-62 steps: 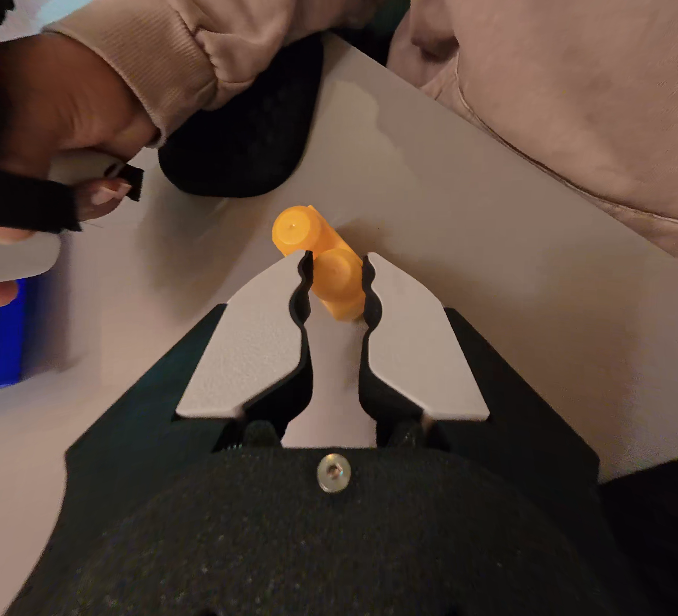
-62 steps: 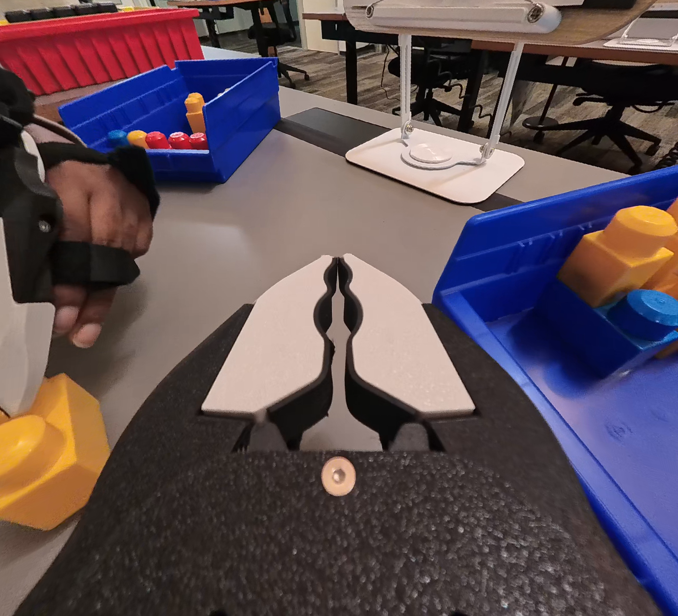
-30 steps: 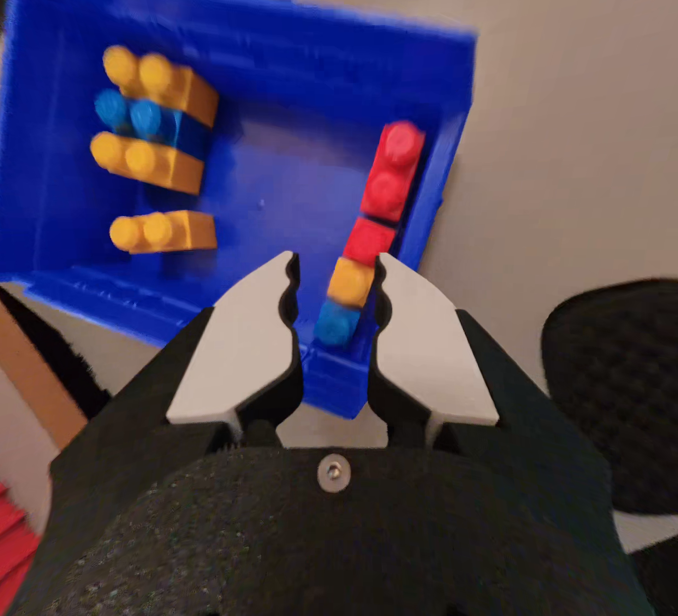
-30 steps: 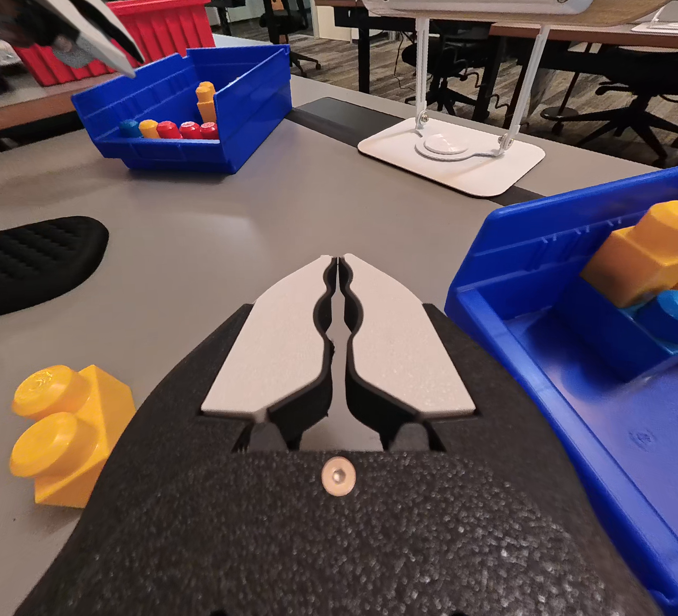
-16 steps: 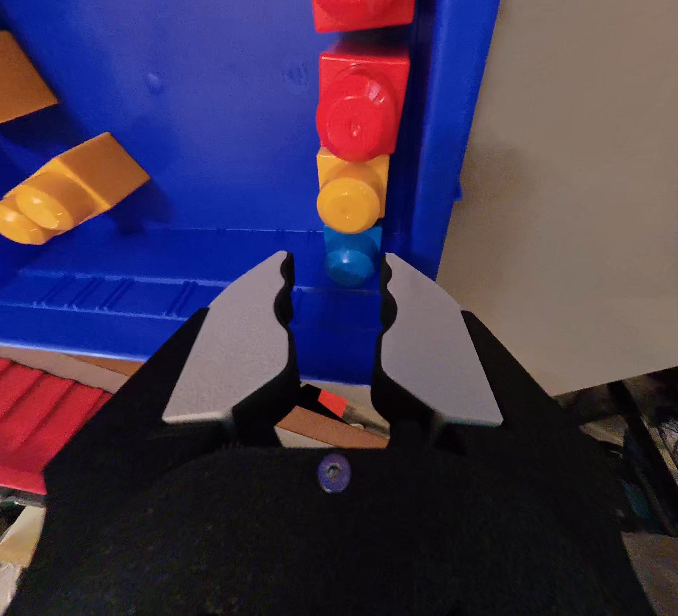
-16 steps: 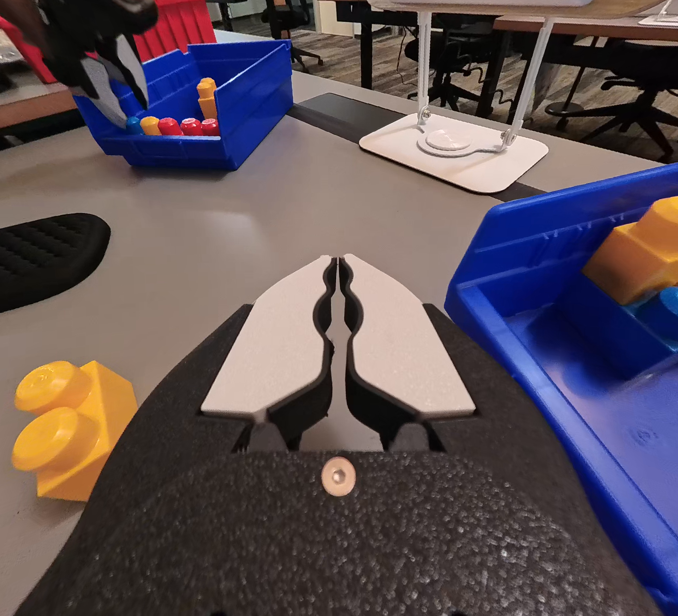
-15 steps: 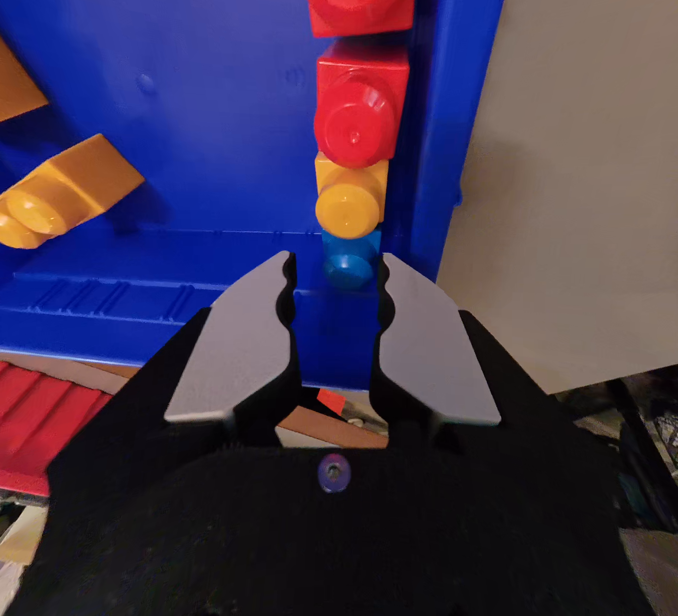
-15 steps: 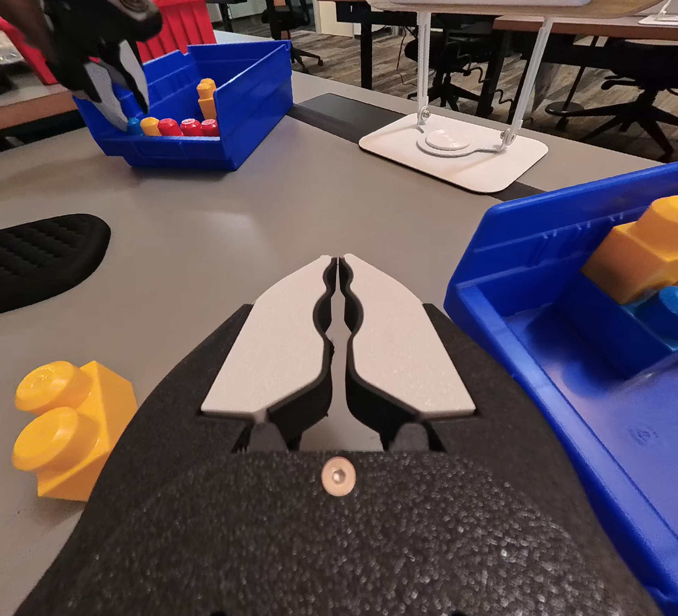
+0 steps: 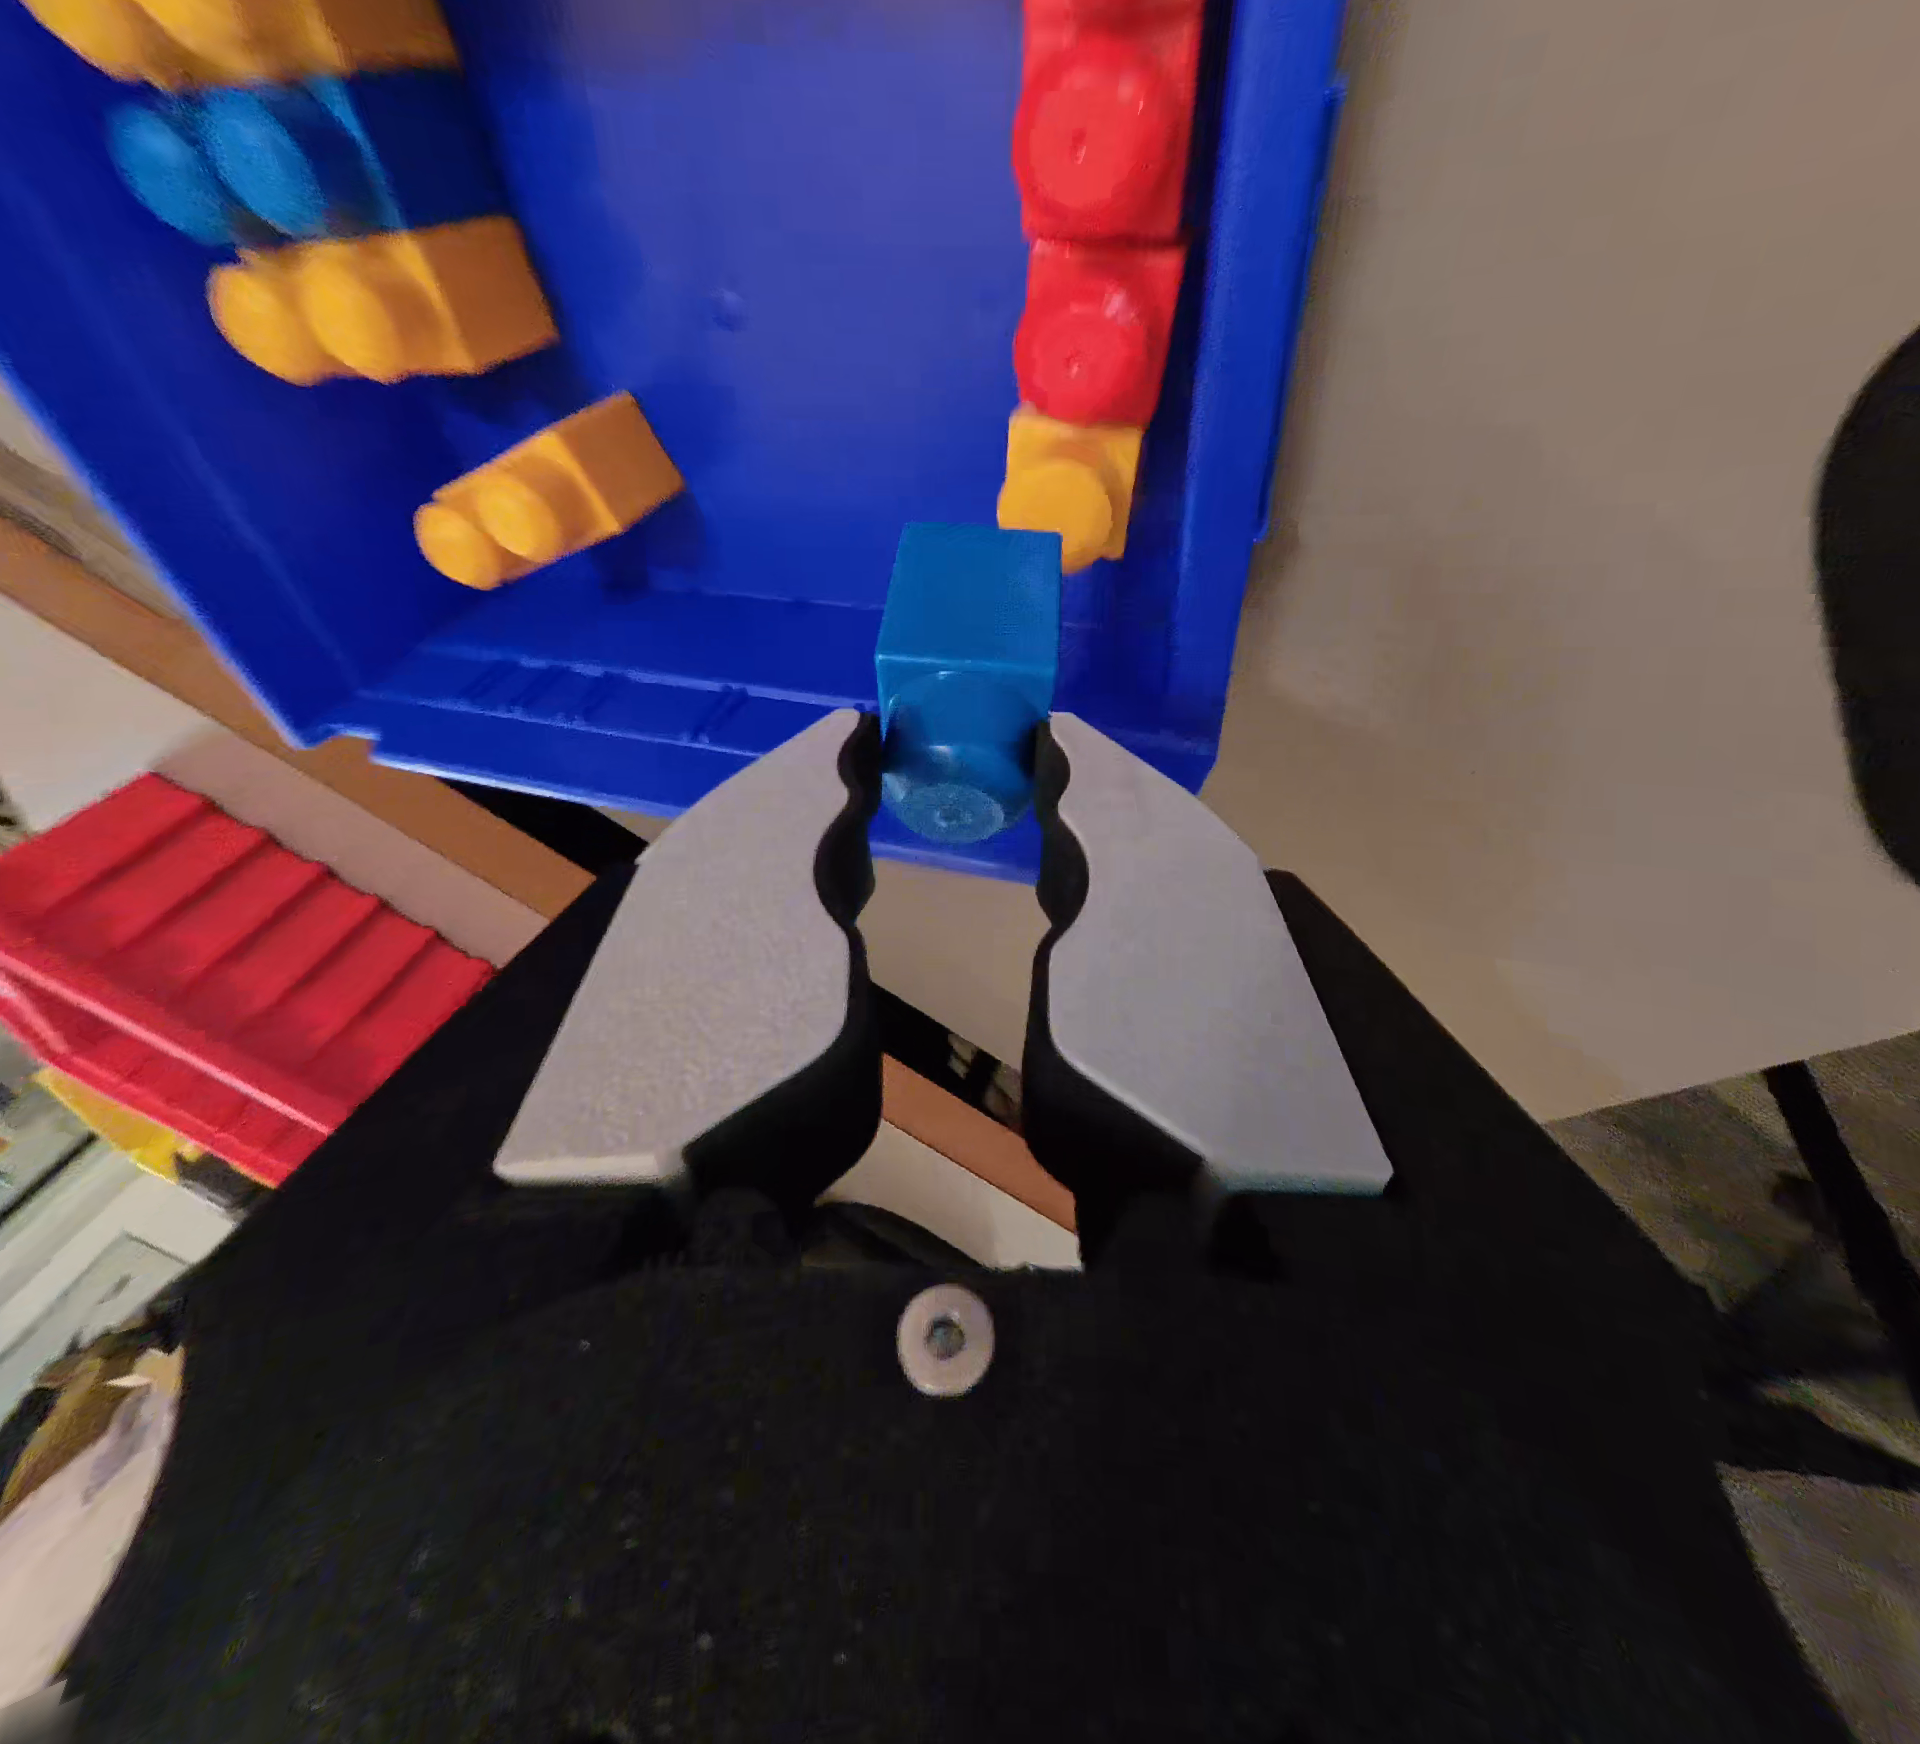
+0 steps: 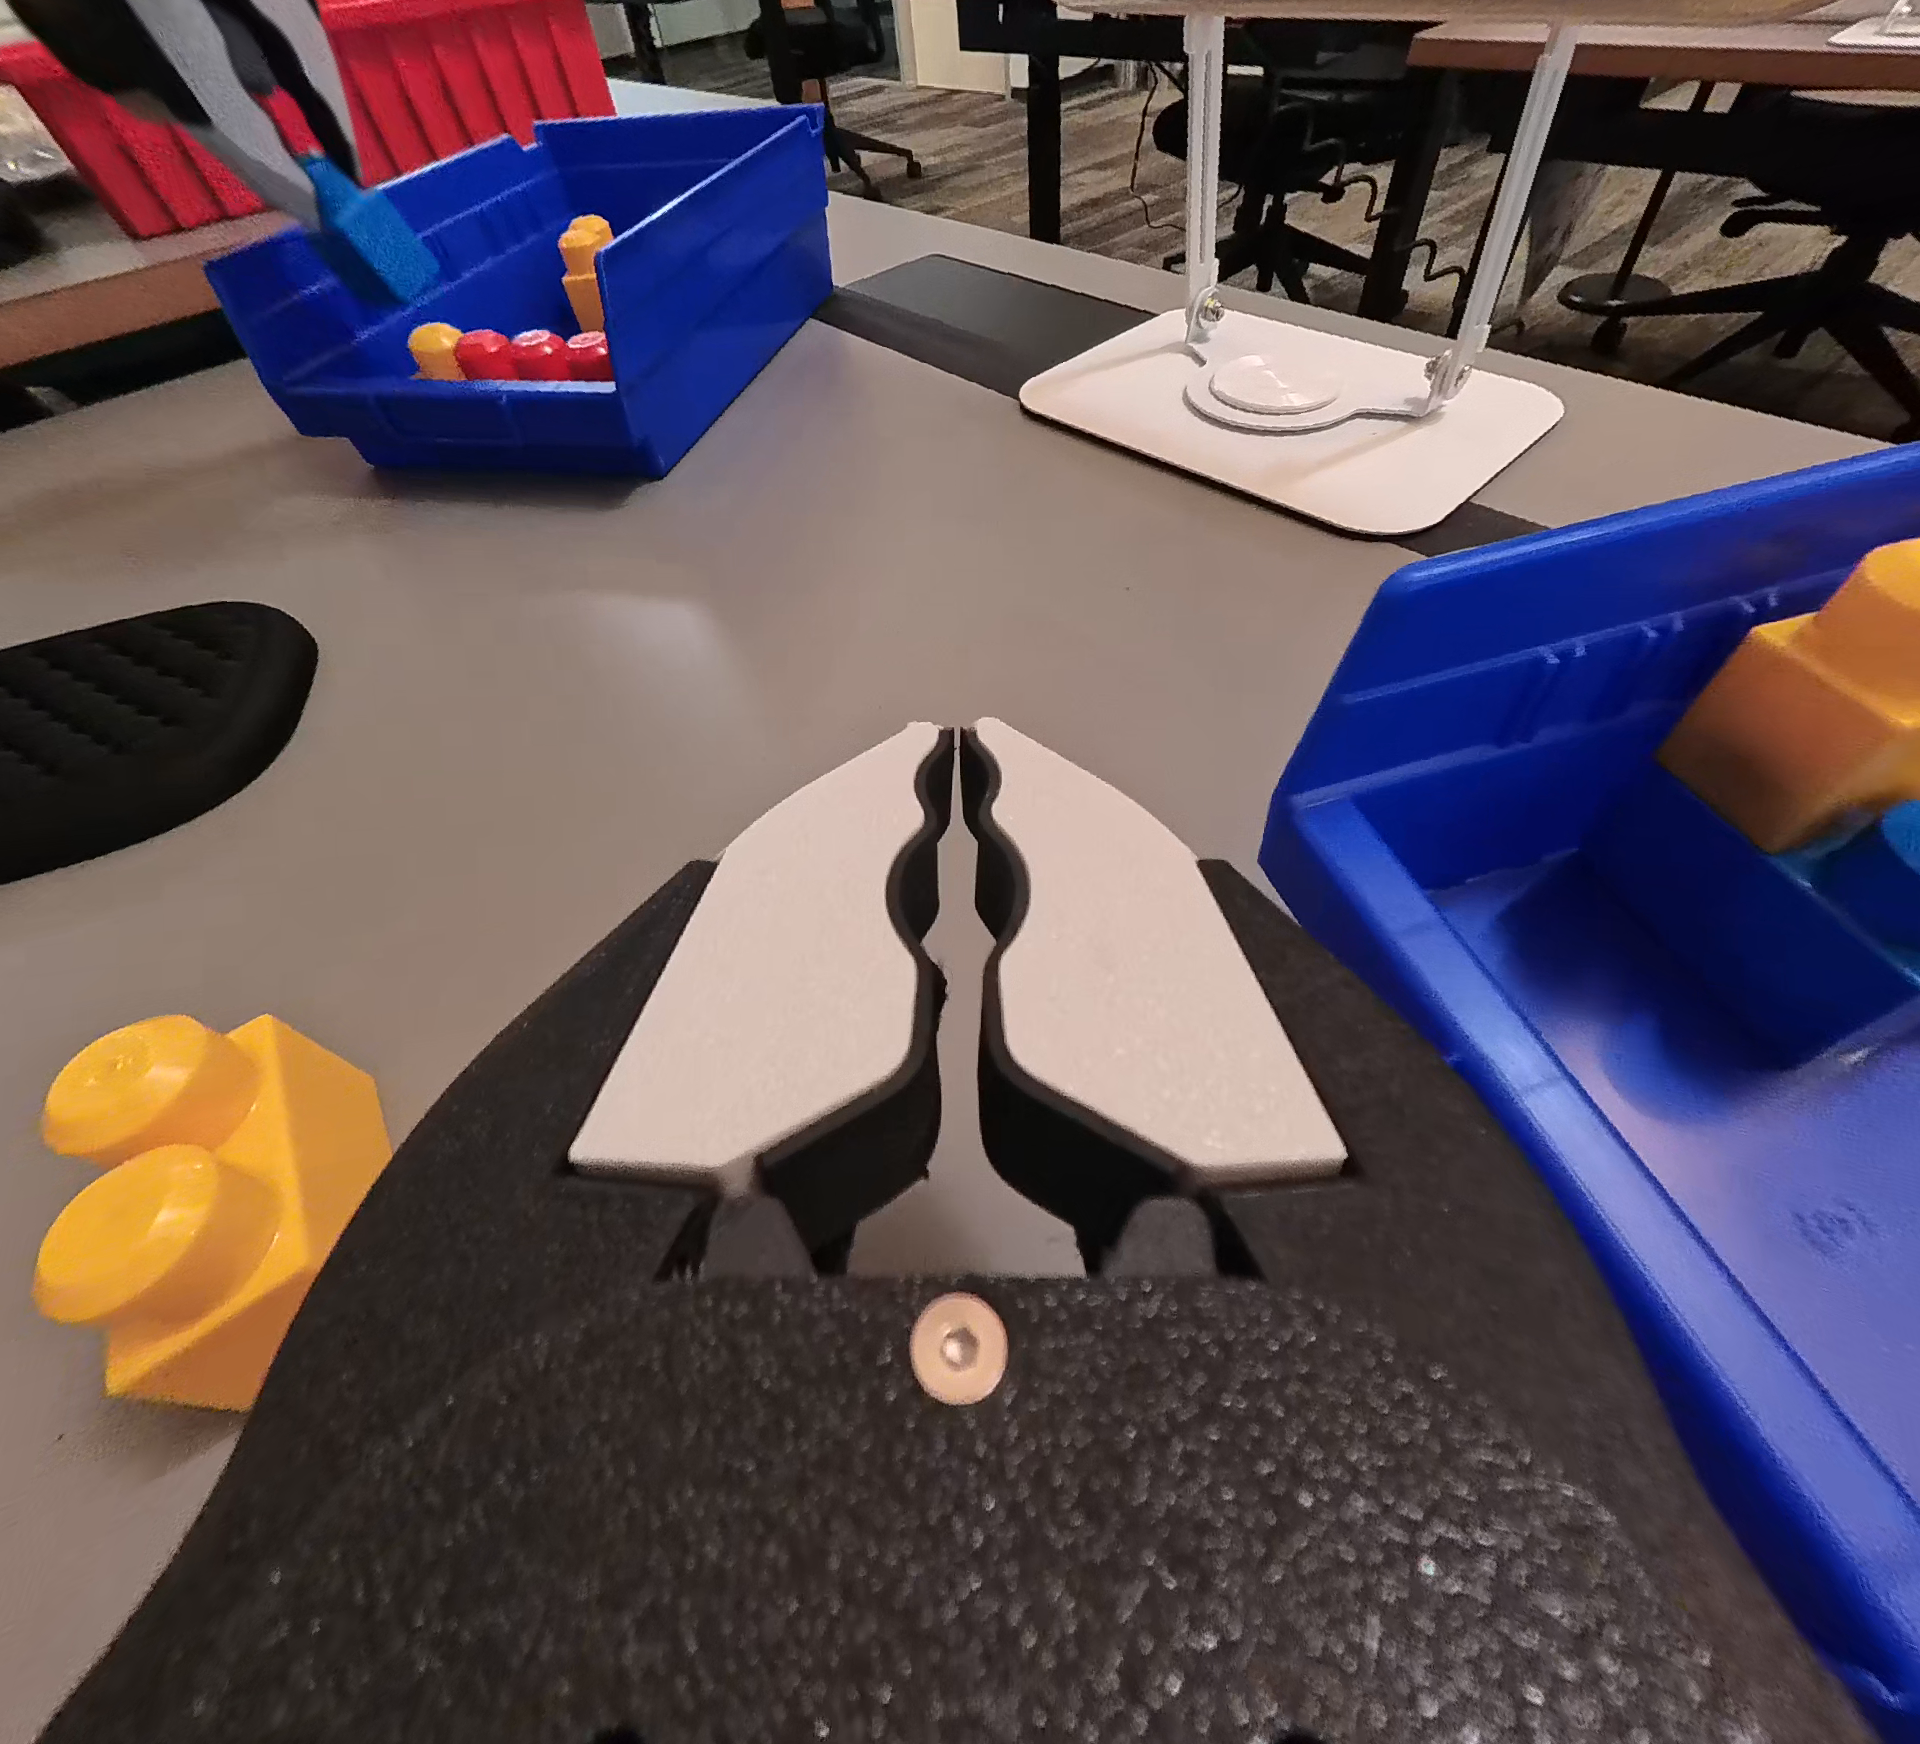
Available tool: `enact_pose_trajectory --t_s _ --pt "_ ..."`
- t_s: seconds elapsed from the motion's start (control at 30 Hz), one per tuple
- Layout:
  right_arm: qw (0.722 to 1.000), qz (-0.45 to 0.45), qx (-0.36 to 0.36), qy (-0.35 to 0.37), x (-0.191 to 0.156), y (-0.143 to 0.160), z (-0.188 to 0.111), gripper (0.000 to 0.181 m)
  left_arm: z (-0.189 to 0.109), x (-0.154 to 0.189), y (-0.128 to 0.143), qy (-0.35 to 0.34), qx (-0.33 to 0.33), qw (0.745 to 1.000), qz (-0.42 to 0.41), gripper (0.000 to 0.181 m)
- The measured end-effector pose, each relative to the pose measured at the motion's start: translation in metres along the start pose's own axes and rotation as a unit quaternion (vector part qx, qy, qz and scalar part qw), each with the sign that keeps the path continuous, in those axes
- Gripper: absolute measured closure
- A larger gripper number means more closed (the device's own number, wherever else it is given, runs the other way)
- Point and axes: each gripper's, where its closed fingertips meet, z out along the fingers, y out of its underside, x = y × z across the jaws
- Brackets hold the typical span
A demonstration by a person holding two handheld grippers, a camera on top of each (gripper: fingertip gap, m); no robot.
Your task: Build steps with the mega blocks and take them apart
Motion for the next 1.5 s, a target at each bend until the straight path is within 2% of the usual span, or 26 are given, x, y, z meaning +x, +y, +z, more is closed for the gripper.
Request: enact_pose_trajectory --t_s 0.1,0.23,0.43,0.6,0.83,0.93,1.03,1.17,1.33,1.4,1.5 --pt "1.0 0.0 -0.002 -0.001 -0.001 0.001 0.001 0.181 -0.036 0.01 -0.023 -0.025 0.048 0.998 0.026 0.153" --pt "1.0 -0.001 -0.003 -0.002 -0.002 0.001 0.001 0.181 -0.062 0.057 -0.066 -0.009 0.099 0.991 0.092 0.153" --pt "1.0 -0.003 -0.006 -0.005 -0.004 0.002 0.002 0.181 -0.058 0.155 -0.122 0.029 0.11 0.97 0.213 0.153" --pt "1.0 -0.009 -0.004 -0.011 -0.008 0.001 0.002 0.181 -0.043 0.209 -0.16 0.065 0.133 0.955 0.259 0.153" --pt "1.0 -0.014 -0.002 -0.015 -0.01 -0.001 0.001 0.181 -0.026 0.237 -0.19 0.111 0.185 0.944 0.248 0.153" --pt "1.0 -0.023 -0.004 -0.019 -0.012 0.0 0.002 0.18 -0.028 0.241 -0.199 0.122 0.226 0.938 0.232 0.153" --pt "0.999 -0.039 -0.005 -0.038 -0.021 -0.002 0.001 0.178 -0.033 0.243 -0.206 0.129 0.281 0.926 0.219 0.144" --pt "0.99 -0.084 -0.039 -0.111 -0.051 0.001 -0.006 0.17 -0.056 0.241 -0.213 0.148 0.404 0.888 0.164 0.137" --pt "0.948 -0.15 -0.154 -0.235 -0.108 0.03 -0.032 0.142 -0.089 0.231 -0.209 0.162 0.585 0.792 0.065 0.135" --pt "0.93 -0.172 -0.198 -0.259 -0.127 0.045 -0.039 0.13 -0.096 0.229 -0.203 0.175 0.631 0.755 0.033 0.136" --pt "0.905 -0.202 -0.265 -0.265 -0.143 0.071 -0.041 0.123 -0.105 0.229 -0.196 0.193 0.68 0.708 0.001 0.136"
